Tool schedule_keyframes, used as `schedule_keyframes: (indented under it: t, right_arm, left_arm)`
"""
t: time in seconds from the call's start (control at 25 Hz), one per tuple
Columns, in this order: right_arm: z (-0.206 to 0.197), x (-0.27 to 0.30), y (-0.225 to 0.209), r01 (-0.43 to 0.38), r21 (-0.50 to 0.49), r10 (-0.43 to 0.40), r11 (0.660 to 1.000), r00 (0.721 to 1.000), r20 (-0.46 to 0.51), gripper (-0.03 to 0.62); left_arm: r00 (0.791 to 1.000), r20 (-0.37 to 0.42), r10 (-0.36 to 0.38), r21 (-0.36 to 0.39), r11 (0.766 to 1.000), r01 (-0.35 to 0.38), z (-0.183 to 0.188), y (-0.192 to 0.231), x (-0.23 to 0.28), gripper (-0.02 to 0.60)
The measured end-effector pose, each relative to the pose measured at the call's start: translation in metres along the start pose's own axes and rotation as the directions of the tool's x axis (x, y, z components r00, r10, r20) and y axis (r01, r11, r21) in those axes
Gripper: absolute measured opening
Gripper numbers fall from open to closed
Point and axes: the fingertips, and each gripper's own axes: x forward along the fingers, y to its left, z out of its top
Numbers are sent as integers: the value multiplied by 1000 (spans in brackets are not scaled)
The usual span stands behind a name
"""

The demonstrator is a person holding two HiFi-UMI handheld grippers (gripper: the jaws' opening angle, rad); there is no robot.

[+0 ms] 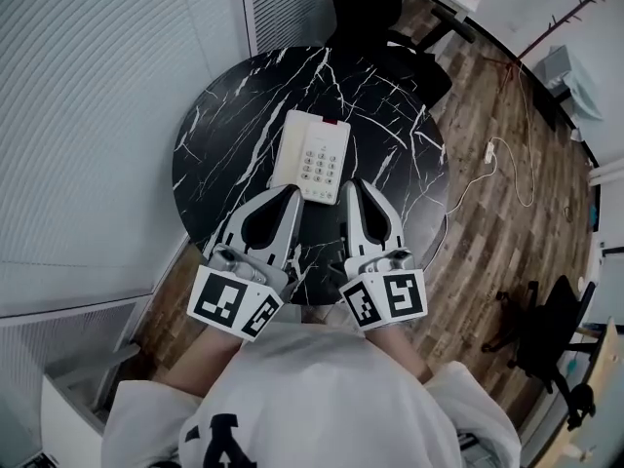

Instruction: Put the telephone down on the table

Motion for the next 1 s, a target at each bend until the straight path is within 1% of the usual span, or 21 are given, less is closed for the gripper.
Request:
schedule_keyframes:
  t: [0.12,0.24,0.4,0.68,0.84,1.0]
  right_arm:
    - [7,-28,0,-20,-13,20,1000,1000,-4,32]
    - [11,-64,-4,-35,-16,34,999,999,-18,32]
    - [18,-115,-6,-64,-27,63,998,997,-32,32]
    - [29,-196,3,-126,-27,125,992,991,-48,32]
    - [34,-220,10,-159,-15,158,987,986,-45,32]
    - [39,-233,18,-176,-12,176,984,984,-35,32]
  left_arm:
    - [1000,7,10,-6,1000,-10,-2,-26,-10,6]
    - [1000,13,23,-20,1000,-22,-7,-58,-24,6]
    - [998,31,48,-20,999,-47,-13,-104,-49,6]
    - [996,42,76,-46,996,-74,-28,-179,-95,6]
    - [995,46,91,-40,995,-89,-29,-203,-113,6]
    - [994,60,91,-38,995,-89,-24,-215,-125,6]
